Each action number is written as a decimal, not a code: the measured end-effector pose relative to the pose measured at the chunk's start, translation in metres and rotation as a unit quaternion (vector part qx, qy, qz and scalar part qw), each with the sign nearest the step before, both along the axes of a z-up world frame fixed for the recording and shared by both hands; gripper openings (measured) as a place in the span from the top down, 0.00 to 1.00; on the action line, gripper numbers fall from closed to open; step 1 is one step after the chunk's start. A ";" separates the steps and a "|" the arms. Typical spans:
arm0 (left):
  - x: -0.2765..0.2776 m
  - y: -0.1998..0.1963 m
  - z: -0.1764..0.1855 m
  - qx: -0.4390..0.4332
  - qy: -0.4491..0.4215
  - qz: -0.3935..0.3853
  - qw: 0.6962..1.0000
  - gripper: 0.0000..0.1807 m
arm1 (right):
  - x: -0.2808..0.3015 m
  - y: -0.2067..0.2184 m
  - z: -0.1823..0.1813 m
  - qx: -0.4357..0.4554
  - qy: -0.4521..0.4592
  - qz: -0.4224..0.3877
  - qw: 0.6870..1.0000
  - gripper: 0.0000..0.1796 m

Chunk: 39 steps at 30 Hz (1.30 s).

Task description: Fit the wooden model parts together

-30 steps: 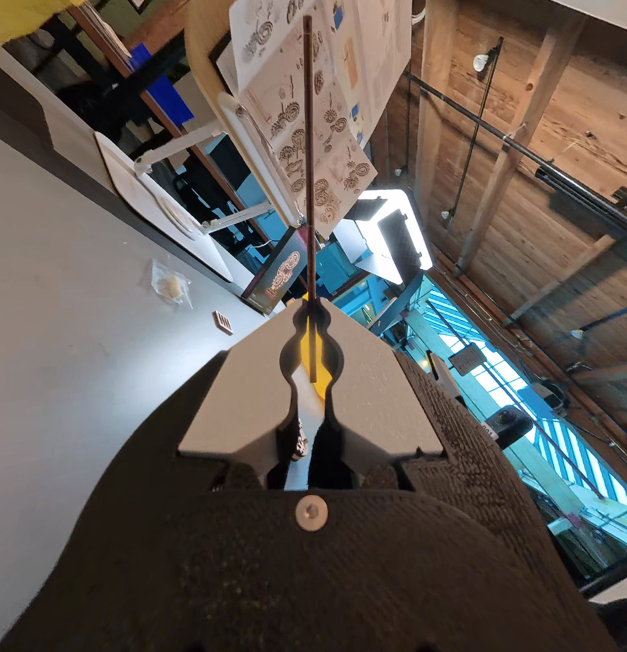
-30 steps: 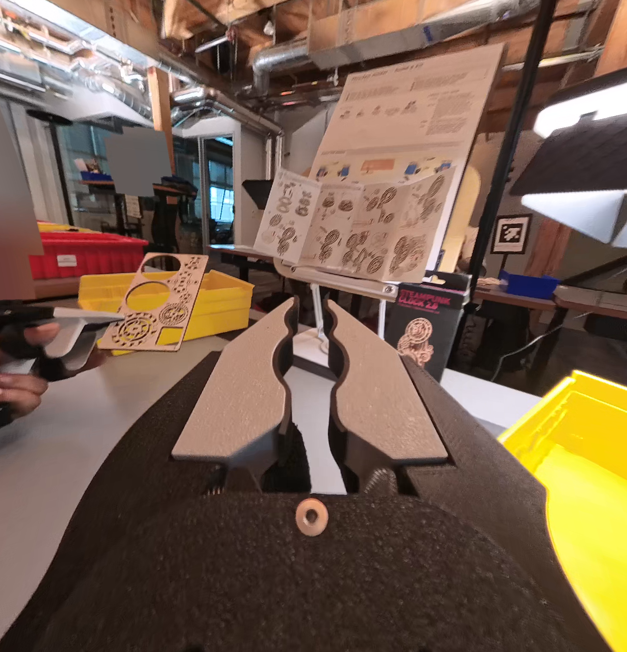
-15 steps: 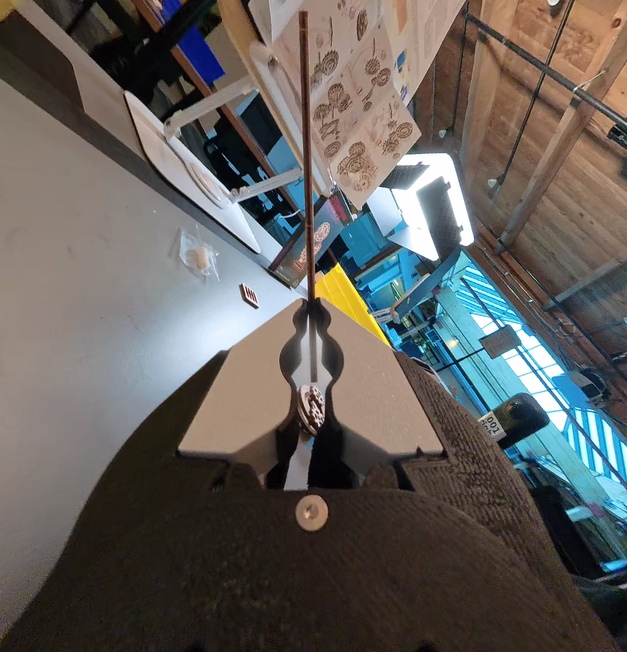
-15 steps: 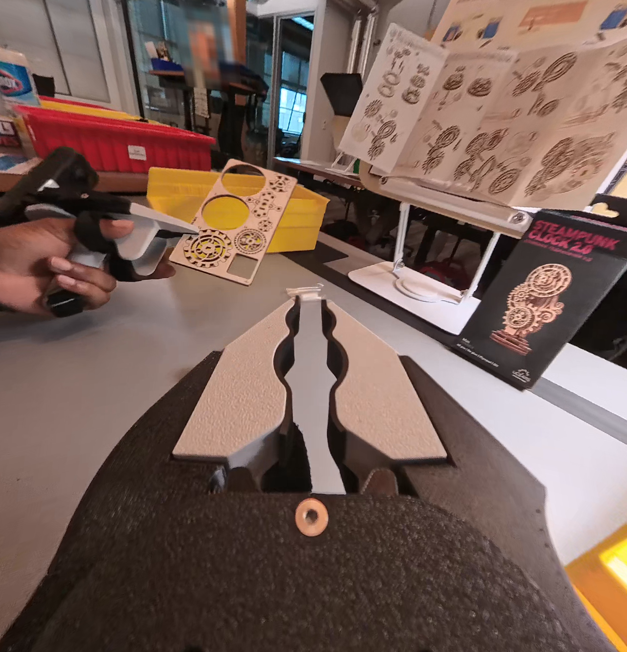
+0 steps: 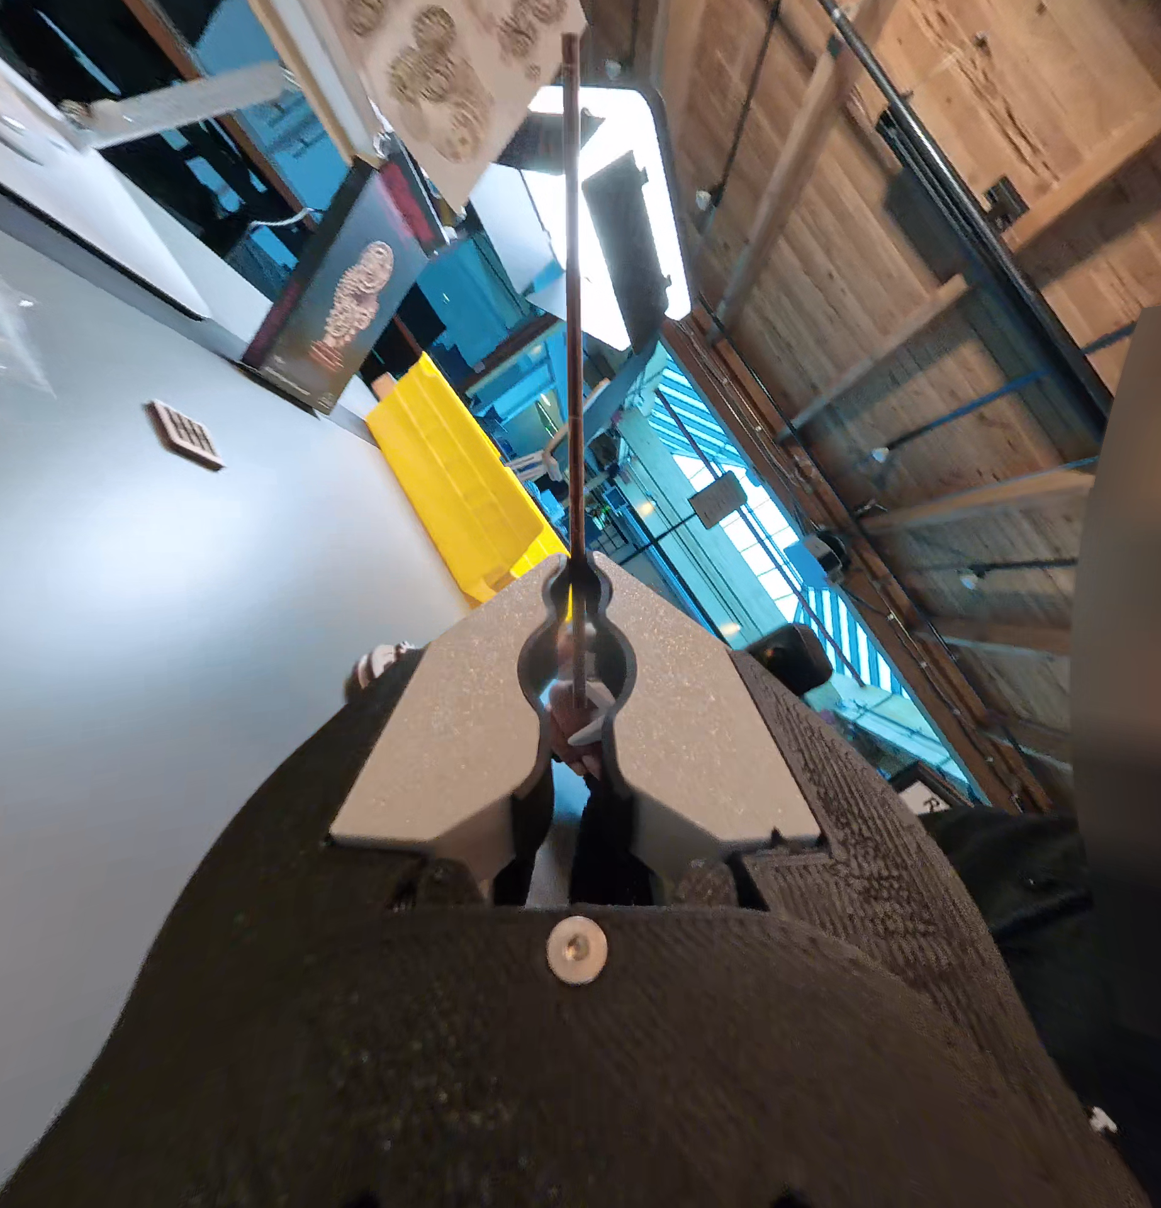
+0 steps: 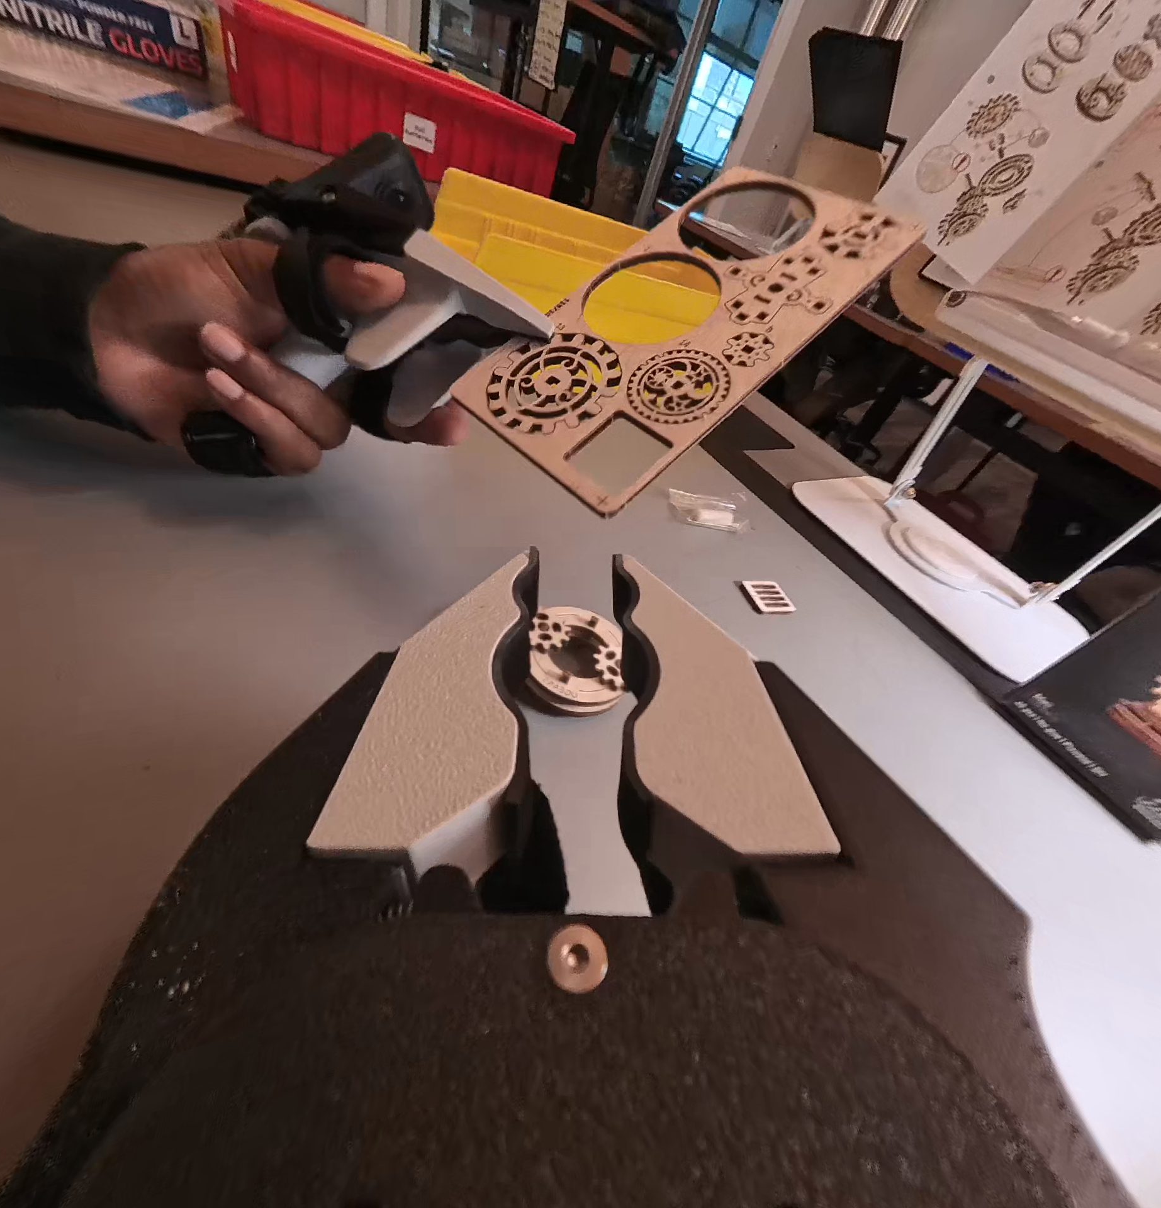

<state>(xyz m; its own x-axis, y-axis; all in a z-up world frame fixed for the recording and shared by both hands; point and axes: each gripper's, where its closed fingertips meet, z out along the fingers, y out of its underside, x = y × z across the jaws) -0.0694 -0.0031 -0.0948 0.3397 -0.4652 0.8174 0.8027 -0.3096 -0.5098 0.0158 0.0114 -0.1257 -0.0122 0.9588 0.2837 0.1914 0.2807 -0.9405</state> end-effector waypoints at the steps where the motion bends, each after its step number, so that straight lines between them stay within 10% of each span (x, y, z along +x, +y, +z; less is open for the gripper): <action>1: 0.005 -0.001 0.001 0.005 0.007 -0.008 1.000 0.99 | 0.000 0.000 0.002 -0.020 0.005 0.004 1.000 0.88; 11: 0.032 -0.009 0.010 0.041 0.042 -0.067 0.996 1.00 | 0.004 -0.014 0.017 -0.197 0.037 0.071 0.977 0.89; 21: 0.043 -0.018 0.018 0.064 0.045 -0.096 0.992 0.99 | 0.016 -0.025 0.038 -0.461 0.068 0.179 0.867 0.99; 39: 0.028 -0.017 0.020 0.004 0.092 -0.077 0.993 0.99 | 0.006 -0.001 0.044 -0.560 0.083 0.131 0.814 1.00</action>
